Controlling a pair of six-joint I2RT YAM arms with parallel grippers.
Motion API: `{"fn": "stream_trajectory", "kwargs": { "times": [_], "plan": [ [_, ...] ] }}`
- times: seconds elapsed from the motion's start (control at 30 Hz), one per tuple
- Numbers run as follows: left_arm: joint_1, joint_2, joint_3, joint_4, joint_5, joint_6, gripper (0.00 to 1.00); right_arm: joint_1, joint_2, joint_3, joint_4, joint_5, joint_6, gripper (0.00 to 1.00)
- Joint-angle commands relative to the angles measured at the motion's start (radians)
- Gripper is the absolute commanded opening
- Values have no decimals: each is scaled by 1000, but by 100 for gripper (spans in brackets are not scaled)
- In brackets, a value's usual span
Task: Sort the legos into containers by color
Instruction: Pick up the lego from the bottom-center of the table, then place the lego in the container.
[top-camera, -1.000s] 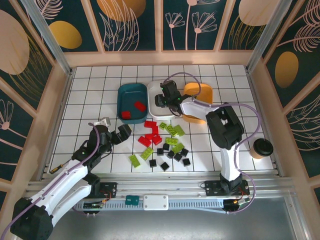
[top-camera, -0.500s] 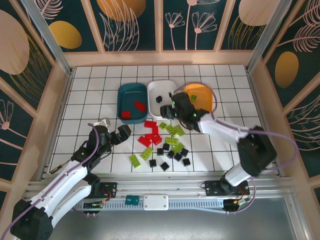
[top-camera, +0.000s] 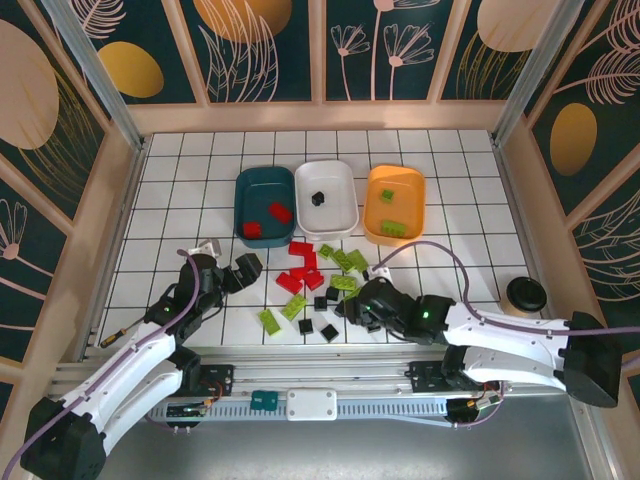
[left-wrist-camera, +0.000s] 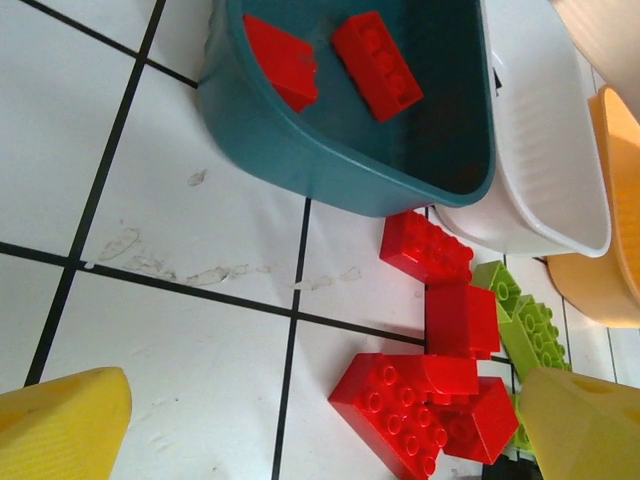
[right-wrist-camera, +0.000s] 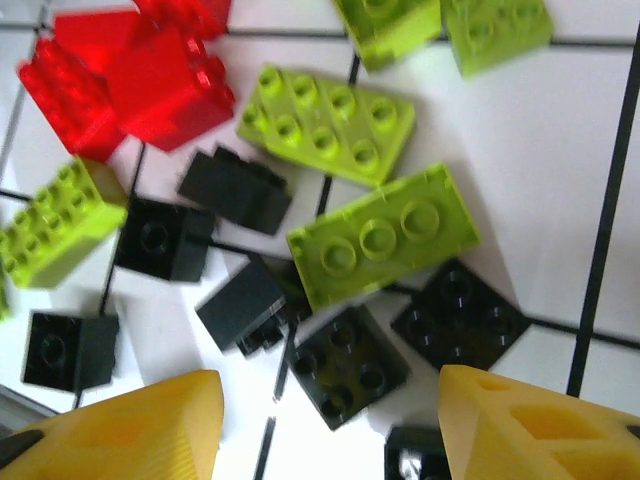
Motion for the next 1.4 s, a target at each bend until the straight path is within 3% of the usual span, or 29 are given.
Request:
{"fn": "stream_trajectory", "kwargs": {
  "times": [0.0,0.4,0.57,0.77,0.97,1.13,1.37],
  "plan": [
    [-7,-19,-20,22,22,-16,99,54,26,-28,-93,75,145,59],
    [-6,-48,-35,2,12,-14,99,94,145,-74,-48,96,184,52],
    [-7,-37,-33,10,14,-14,99,93,158,-77,-40,94,181,36],
    [-7,-33,-24,15,25,-6,99,79,57,11,-76,127,90,14],
    [-7,-22,-12,18,34,2,98,-162,116,179,139,24,-220,8],
    [-7,-16,-14,-1,35,5,99,-362,382,386,350,-72,-418,8],
    [-6,-8,-15,-25,47,14,94,-494,774,716,406,-119,-499,11]
  ]
}}
